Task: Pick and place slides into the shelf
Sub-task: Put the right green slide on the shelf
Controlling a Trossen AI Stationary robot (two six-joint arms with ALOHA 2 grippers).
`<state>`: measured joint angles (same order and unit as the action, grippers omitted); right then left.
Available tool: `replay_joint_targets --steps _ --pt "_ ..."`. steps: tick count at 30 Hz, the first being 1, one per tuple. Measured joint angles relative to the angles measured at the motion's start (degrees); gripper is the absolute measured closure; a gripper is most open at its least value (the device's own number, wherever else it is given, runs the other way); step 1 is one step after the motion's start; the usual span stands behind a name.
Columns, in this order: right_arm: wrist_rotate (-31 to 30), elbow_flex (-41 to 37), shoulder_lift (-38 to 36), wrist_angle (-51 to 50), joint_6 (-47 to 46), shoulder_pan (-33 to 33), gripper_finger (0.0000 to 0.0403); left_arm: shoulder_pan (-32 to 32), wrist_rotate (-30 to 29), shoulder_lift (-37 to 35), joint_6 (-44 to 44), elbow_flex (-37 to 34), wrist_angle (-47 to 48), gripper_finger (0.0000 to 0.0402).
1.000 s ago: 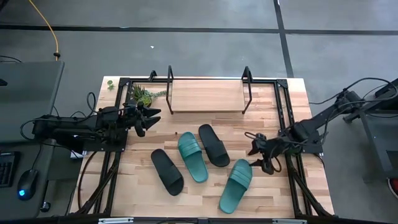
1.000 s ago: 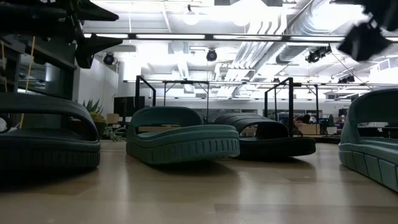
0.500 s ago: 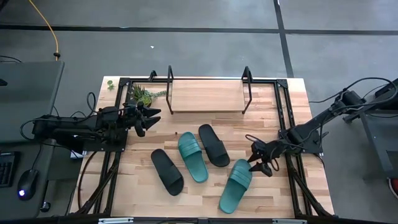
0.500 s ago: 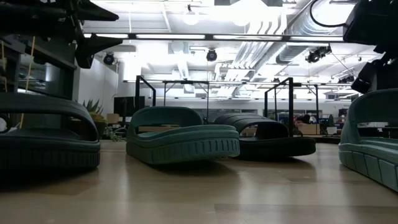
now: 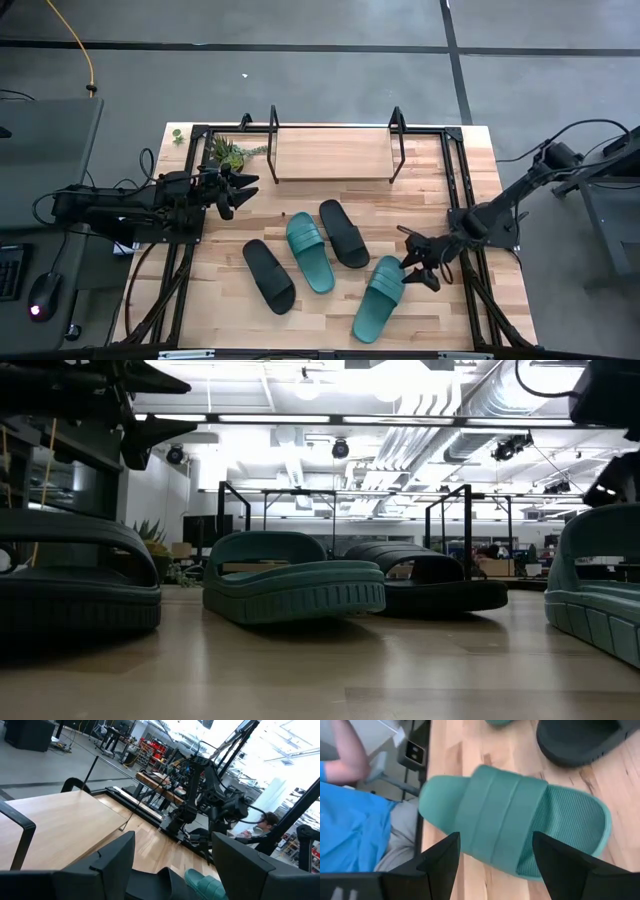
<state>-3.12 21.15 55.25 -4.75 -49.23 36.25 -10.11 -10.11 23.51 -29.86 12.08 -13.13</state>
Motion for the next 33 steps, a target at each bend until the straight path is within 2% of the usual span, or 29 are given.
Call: replay_joint_targets --steps 6,11,18,33 --pt "-1.47 0.00 4.65 2.78 -0.90 2.15 0.0165 0.00 -0.02 0.00 0.04 0.00 0.00 0.0156" --pt "-1.41 0.00 8.37 7.75 -0.39 2.25 0.0165 0.00 -0.01 0.00 0.04 0.00 0.00 0.0156" --pt "-1.16 0.00 13.77 9.73 -0.26 2.21 0.0165 0.00 -0.02 0.00 0.04 0.00 0.00 0.0156" --pt "0.18 0.02 13.67 9.77 -0.99 2.02 0.0165 0.00 -0.02 0.00 0.02 0.00 0.00 0.0156"
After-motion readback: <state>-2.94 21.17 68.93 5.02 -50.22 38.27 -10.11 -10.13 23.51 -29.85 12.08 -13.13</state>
